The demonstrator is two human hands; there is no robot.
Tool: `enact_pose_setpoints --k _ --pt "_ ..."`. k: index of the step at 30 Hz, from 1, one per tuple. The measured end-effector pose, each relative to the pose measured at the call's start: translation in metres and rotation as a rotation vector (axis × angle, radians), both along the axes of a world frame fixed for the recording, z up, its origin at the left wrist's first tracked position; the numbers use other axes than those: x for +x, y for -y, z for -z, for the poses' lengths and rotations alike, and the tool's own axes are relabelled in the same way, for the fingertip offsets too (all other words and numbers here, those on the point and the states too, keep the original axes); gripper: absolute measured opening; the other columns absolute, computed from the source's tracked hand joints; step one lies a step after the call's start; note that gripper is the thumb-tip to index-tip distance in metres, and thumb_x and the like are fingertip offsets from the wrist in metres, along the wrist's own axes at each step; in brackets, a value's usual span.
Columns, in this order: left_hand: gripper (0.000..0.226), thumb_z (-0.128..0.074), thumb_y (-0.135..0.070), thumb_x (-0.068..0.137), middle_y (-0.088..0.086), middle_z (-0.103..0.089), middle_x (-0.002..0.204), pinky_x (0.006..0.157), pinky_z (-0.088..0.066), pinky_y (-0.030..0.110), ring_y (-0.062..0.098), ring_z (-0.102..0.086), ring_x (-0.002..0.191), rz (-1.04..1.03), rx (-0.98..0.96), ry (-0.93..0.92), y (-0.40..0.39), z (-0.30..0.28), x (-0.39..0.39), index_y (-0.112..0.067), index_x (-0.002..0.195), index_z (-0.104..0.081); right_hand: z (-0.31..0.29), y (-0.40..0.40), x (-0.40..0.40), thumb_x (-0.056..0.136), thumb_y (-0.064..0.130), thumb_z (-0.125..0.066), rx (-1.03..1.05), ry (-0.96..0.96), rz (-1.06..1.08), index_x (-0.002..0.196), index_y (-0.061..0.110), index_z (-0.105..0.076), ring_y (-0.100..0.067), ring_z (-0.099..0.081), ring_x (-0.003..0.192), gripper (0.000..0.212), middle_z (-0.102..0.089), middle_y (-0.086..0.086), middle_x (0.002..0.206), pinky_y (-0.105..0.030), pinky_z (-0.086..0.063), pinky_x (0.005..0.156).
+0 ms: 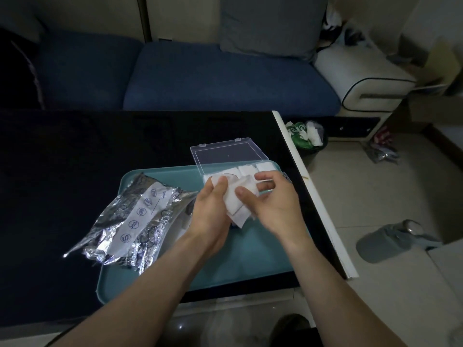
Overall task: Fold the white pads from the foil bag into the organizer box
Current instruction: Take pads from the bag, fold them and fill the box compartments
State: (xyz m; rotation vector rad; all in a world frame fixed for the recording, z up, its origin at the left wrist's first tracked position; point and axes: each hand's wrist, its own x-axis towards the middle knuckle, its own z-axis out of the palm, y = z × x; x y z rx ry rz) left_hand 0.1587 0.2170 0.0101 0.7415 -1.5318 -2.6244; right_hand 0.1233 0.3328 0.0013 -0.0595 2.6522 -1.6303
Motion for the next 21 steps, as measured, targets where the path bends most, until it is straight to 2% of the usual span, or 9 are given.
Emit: enact_pose_setpoints --k 2,5,8,11,14,17,18,21 --pt "0.025 -0.038 -0.021 0.106 0.018 -0.07 0.101 0.073 -0.051 0.042 0.028 -0.066 0.082 -0.001 0.011 0.003 0.001 -0.001 0.001 -0.01 0.115 -0.057 -0.005 0.002 0.002 0.075 0.027 -0.088 0.034 -0.122 -0.019 0.099 0.021 -0.066 -0.002 -0.06 0.074 0.033 -0.064 0.013 0.094 -0.009 -0.045 0.068" --pt "0.022 -0.037 -0.021 0.106 0.017 -0.069 0.1 0.077 -0.05 0.046 0.03 -0.065 0.086 -0.012 0.066 0.017 0.004 -0.002 0.0 -0.011 0.113 -0.055 -0.006 0.005 0.005 0.077 0.024 -0.086 0.06 -0.205 -0.055 0.087 0.026 -0.062 -0.002 -0.057 0.074 0.026 -0.063 0.016 0.088 -0.007 -0.043 0.066" --pt "0.023 -0.037 -0.021 0.106 0.019 -0.069 0.11 0.075 -0.053 0.047 0.037 -0.067 0.096 -0.02 0.108 0.047 0.009 -0.001 -0.001 -0.009 0.116 -0.054 -0.006 0.003 0.001 0.08 0.024 -0.084 0.08 -0.14 -0.13 0.095 0.024 -0.062 0.002 -0.058 0.085 0.027 -0.063 0.015 0.092 -0.005 -0.043 0.071" --pt "0.03 -0.036 -0.019 0.106 0.024 -0.067 0.116 0.083 -0.056 0.054 0.041 -0.067 0.103 -0.004 0.132 0.057 0.009 0.001 0.0 -0.002 0.127 -0.049 -0.005 -0.004 -0.006 0.081 0.029 -0.082 0.084 0.007 -0.212 0.109 0.02 -0.065 -0.003 -0.064 0.089 0.034 -0.068 0.009 0.097 -0.012 -0.045 0.071" --pt "0.028 -0.036 -0.018 0.107 0.021 -0.069 0.109 0.076 -0.059 0.046 0.031 -0.071 0.089 -0.007 0.156 0.065 0.009 0.001 0.0 -0.001 0.124 -0.05 -0.002 -0.007 -0.008 0.085 0.029 -0.079 0.107 0.001 -0.263 0.098 0.017 -0.071 -0.003 -0.062 0.08 0.02 -0.069 0.008 0.089 -0.014 -0.045 0.07" --pt "0.028 -0.036 -0.02 0.107 0.025 -0.066 0.117 0.067 -0.058 0.046 0.038 -0.068 0.096 0.008 0.134 0.076 0.01 0.001 -0.001 -0.002 0.125 -0.049 0.001 -0.007 -0.009 0.086 0.028 -0.077 0.039 0.01 -0.235 0.093 0.019 -0.07 -0.01 -0.067 0.089 0.014 -0.072 0.006 0.093 -0.026 -0.053 0.08" --pt "0.028 -0.037 -0.02 0.107 0.027 -0.064 0.119 0.068 -0.057 0.049 0.04 -0.066 0.098 -0.004 0.113 0.089 0.011 0.001 -0.002 -0.002 0.125 -0.049 0.002 -0.008 -0.01 0.087 0.026 -0.077 0.003 0.035 -0.221 0.094 0.018 -0.071 -0.012 -0.069 0.091 0.013 -0.073 0.006 0.093 -0.03 -0.055 0.082" --pt "0.02 -0.043 -0.015 0.104 0.024 -0.065 0.115 0.085 -0.051 0.068 0.044 -0.065 0.105 -0.058 0.054 0.147 0.015 0.006 -0.006 -0.001 0.116 -0.053 0.002 -0.014 -0.012 0.084 0.017 -0.08 -0.108 0.133 -0.14 0.095 0.014 -0.072 -0.015 -0.073 0.088 0.014 -0.076 0.001 0.092 -0.032 -0.06 0.079"
